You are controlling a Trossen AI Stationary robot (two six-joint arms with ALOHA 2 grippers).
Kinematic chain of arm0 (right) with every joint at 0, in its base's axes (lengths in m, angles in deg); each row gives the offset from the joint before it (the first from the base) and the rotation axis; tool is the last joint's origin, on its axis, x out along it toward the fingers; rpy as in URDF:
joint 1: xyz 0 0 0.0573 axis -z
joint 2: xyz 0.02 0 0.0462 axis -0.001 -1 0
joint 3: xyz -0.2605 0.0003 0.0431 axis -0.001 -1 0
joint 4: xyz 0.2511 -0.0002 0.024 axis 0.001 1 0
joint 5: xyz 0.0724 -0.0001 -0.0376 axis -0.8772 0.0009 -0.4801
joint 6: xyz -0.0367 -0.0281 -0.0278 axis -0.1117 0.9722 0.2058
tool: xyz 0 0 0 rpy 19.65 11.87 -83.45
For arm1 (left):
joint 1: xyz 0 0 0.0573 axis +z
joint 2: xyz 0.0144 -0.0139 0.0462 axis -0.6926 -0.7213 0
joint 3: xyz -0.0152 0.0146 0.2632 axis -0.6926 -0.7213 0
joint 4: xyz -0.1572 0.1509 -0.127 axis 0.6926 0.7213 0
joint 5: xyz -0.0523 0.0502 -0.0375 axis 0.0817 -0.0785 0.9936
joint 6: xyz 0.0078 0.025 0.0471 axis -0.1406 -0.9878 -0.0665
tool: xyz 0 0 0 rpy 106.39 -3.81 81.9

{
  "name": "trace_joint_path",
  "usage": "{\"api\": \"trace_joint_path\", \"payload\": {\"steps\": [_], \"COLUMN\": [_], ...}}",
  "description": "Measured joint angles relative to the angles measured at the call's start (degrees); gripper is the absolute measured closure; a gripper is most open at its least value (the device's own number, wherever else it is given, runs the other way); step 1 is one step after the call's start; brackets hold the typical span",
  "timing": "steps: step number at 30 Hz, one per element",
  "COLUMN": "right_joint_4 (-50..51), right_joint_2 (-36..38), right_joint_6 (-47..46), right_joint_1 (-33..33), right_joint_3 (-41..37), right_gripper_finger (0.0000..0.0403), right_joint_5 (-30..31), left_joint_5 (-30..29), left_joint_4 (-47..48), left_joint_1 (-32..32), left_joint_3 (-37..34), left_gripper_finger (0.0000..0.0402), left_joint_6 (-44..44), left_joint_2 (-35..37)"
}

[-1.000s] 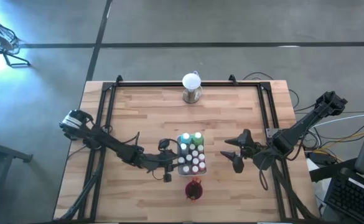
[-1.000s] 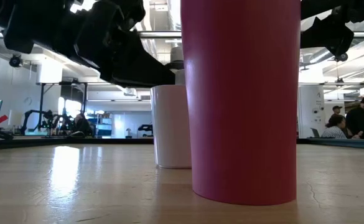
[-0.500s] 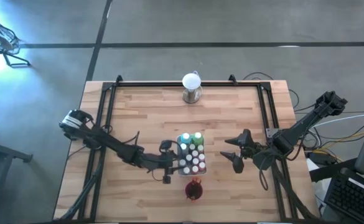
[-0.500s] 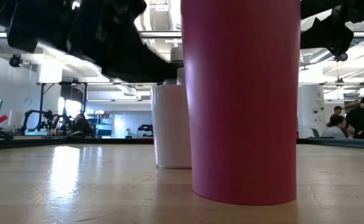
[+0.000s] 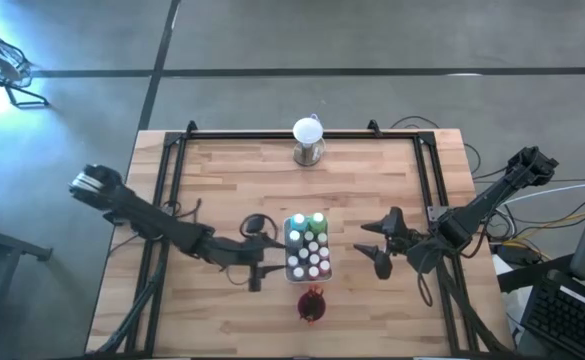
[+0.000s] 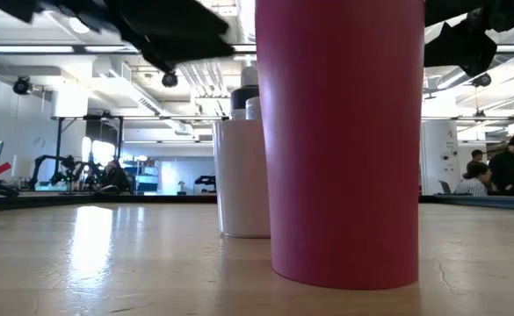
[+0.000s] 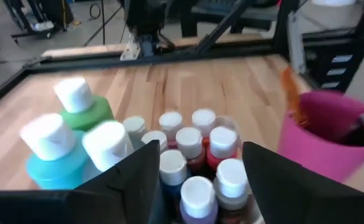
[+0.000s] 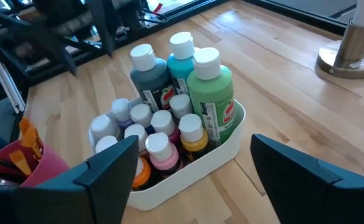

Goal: Pick & Place Paint Supplies
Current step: Return to Home Position

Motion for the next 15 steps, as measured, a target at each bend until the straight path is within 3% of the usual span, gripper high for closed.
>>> {"api": "trace_joint_path", "payload": {"steps": [6,15], "right_joint_4": [-4.78,-8.45], "right_joint_2": [0.00,0.02], "right_joint_6": [4.73,16.83], "right_joint_1": [0.01,2.26], "right_joint_3": [0.00,-0.32], "right_gripper_finger": [0.0186,0.0380], "right_joint_5": [-0.10,-0.94], "left_joint_5": [-1.55,2.25], "left_joint_4": [1.86,0.58], "left_joint_1": [-1.22,2.19], "left_joint_3": [-5.57,-19.62], "left_gripper_finger": [0.0204,0.0312], "left_joint_6": [-1.63,0.78], "left_joint_2": [11.54,27.28]}}
